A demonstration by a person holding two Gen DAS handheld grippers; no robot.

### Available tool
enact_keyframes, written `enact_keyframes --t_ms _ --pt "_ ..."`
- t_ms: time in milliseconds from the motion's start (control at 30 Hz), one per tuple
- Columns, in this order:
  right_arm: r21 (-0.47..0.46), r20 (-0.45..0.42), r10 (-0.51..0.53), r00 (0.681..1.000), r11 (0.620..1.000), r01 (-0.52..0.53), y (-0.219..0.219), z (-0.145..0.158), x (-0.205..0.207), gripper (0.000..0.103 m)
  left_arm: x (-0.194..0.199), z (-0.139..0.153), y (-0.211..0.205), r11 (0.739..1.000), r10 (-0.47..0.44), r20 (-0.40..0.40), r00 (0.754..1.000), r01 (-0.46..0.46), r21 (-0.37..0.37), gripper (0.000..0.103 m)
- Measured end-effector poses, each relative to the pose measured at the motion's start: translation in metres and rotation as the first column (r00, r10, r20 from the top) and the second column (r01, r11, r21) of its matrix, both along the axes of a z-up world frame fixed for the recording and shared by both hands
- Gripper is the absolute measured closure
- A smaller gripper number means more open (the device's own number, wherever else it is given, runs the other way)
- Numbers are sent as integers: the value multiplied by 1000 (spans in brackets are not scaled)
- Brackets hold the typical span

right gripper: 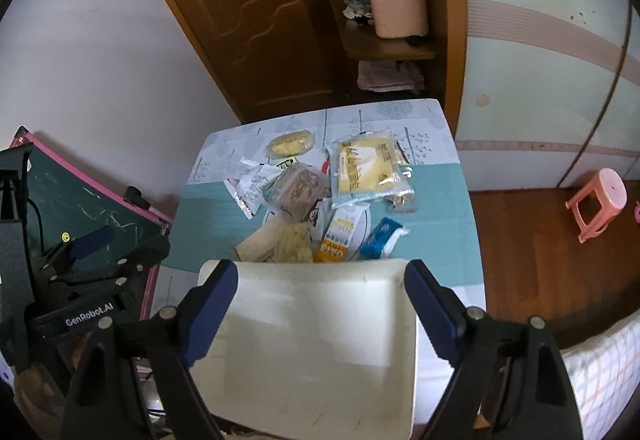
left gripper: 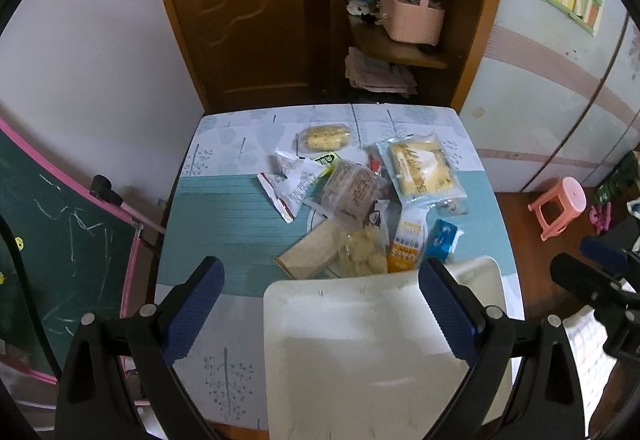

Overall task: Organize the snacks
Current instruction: 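Grasp the clear pastry bag with the left gripper while the right grasps the OATS bar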

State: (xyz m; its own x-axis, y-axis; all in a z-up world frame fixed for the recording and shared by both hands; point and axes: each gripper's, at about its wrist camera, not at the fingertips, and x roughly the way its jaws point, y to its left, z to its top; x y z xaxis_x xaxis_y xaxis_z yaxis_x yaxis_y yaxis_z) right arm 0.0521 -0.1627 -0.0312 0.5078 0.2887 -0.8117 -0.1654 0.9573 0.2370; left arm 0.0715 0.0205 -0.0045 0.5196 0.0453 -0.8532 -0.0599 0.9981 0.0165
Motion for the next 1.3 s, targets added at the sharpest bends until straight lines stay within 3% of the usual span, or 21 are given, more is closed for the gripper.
enact_keyframes --t_ms 267,500,767,1033,1133,1300 --pt "-4 -54 37 998 999 -37 0 -27 58 17 34 -39 12 998 -2 -82 997 -3 -56 6" --pt "-29 -162 48 986 998 -54 17 -84 113 23 70 -98 -8 993 -77 -176 981 59 -105 6" --pt "-22 -319 31 947 999 -40 34 -156 158 25 107 -164 -38 988 -112 -295 949 74 -137 7" --pt "-5 -463 -16 886 1000 15 42 -219 184 28 120 -212 -39 988 -68 -403 913 5 -155 15" --pt "-10 -477 -22 879 1000 19 47 -229 187 33 124 -226 -39 989 -56 -426 903 -7 -146 18" --pt "-27 -508 -24 861 1000 12 56 -245 188 57 125 -247 -38 988 -45 -459 887 -29 -152 26"
